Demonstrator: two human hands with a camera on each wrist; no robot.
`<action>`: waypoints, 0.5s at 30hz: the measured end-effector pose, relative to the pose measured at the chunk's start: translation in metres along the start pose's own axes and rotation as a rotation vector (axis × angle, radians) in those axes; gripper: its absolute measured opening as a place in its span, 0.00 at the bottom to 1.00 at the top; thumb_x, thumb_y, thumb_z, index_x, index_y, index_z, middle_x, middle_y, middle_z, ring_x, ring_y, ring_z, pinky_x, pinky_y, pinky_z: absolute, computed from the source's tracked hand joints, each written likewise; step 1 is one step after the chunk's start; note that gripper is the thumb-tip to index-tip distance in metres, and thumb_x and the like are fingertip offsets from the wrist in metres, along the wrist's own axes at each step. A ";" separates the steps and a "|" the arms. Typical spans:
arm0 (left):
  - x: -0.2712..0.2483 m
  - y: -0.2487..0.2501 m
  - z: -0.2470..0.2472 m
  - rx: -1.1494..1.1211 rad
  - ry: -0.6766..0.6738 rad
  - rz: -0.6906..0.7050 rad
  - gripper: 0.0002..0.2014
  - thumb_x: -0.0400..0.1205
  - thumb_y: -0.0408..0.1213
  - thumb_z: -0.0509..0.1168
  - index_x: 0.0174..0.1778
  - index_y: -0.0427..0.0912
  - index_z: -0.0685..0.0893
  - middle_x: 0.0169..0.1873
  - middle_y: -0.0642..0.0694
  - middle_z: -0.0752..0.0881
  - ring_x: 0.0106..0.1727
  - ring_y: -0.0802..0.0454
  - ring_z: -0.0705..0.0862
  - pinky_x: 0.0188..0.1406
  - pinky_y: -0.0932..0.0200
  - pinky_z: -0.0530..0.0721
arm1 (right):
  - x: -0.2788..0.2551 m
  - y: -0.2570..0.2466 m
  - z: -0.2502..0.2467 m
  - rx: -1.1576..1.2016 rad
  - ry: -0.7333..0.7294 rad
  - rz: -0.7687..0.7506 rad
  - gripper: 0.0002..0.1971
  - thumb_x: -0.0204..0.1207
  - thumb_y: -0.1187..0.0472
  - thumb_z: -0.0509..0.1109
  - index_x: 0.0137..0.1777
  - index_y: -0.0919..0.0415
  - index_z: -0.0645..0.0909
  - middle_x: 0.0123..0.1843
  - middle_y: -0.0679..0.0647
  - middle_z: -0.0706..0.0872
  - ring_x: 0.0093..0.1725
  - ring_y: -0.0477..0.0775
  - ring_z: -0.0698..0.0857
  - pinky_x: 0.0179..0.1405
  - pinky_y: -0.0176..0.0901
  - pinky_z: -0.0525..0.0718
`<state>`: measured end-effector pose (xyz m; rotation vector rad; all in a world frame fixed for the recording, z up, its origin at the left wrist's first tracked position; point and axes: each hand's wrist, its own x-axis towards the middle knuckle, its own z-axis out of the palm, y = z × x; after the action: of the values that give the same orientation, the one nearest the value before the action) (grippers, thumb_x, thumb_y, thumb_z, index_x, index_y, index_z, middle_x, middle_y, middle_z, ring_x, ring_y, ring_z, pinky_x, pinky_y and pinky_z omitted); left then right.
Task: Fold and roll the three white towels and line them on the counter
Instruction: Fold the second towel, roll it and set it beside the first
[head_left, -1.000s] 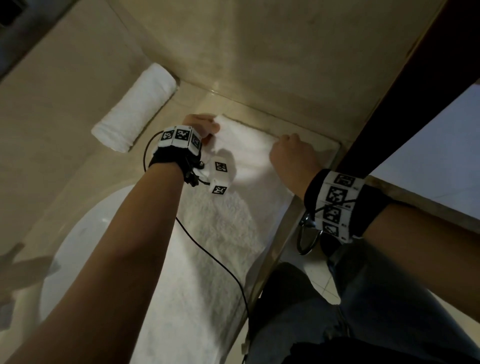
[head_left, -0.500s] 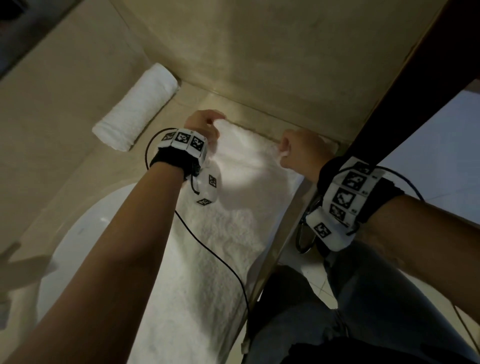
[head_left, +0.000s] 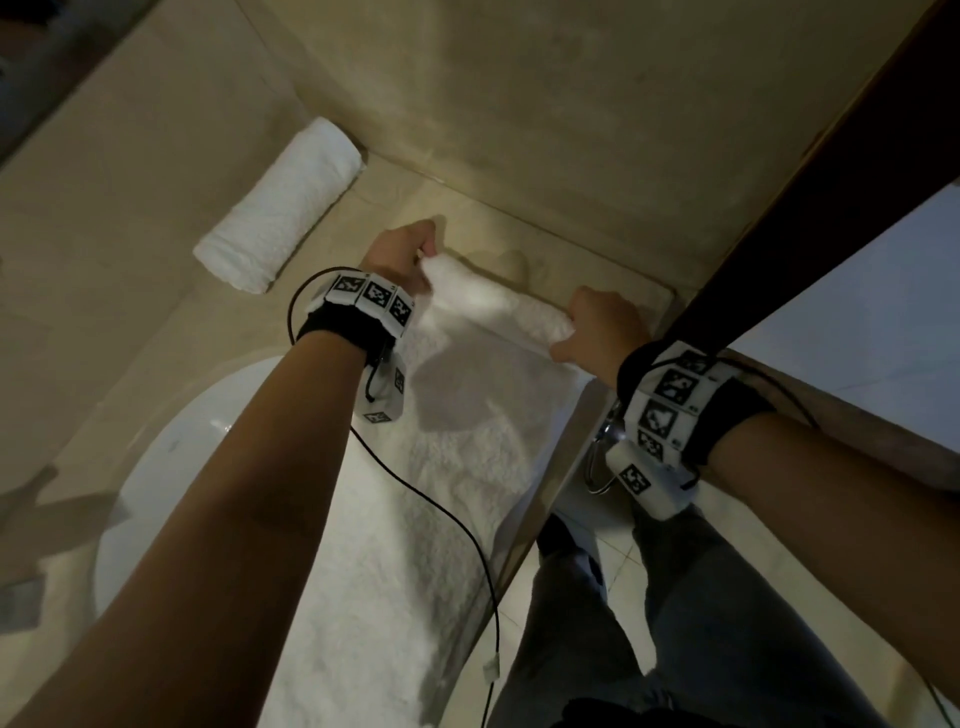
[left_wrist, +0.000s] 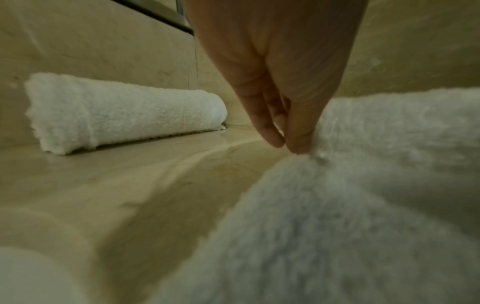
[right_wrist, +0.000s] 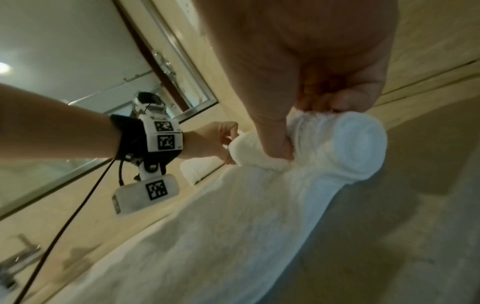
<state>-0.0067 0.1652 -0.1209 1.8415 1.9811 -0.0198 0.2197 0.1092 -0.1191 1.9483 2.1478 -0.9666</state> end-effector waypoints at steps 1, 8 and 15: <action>-0.002 -0.002 0.002 0.016 0.022 0.029 0.18 0.69 0.21 0.71 0.45 0.42 0.73 0.48 0.39 0.79 0.47 0.46 0.77 0.43 0.64 0.68 | -0.003 -0.002 0.003 -0.035 0.025 -0.018 0.25 0.72 0.55 0.75 0.62 0.69 0.72 0.62 0.65 0.81 0.61 0.64 0.82 0.51 0.48 0.78; -0.029 -0.007 0.015 0.199 0.126 0.203 0.16 0.79 0.23 0.59 0.64 0.29 0.76 0.58 0.30 0.77 0.53 0.34 0.80 0.45 0.49 0.74 | -0.022 -0.018 0.028 -0.279 0.135 -0.170 0.14 0.82 0.67 0.60 0.66 0.67 0.69 0.61 0.64 0.83 0.60 0.64 0.83 0.53 0.51 0.80; -0.061 -0.015 0.019 0.145 0.192 0.101 0.16 0.83 0.42 0.60 0.52 0.29 0.78 0.51 0.32 0.82 0.49 0.36 0.82 0.42 0.52 0.73 | -0.041 -0.019 0.038 -0.325 0.118 -0.284 0.17 0.82 0.67 0.57 0.70 0.69 0.65 0.61 0.66 0.83 0.59 0.64 0.83 0.52 0.49 0.80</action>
<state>-0.0142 0.1000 -0.1228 2.1047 2.0577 0.0471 0.1965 0.0551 -0.1235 1.6167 2.5075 -0.4961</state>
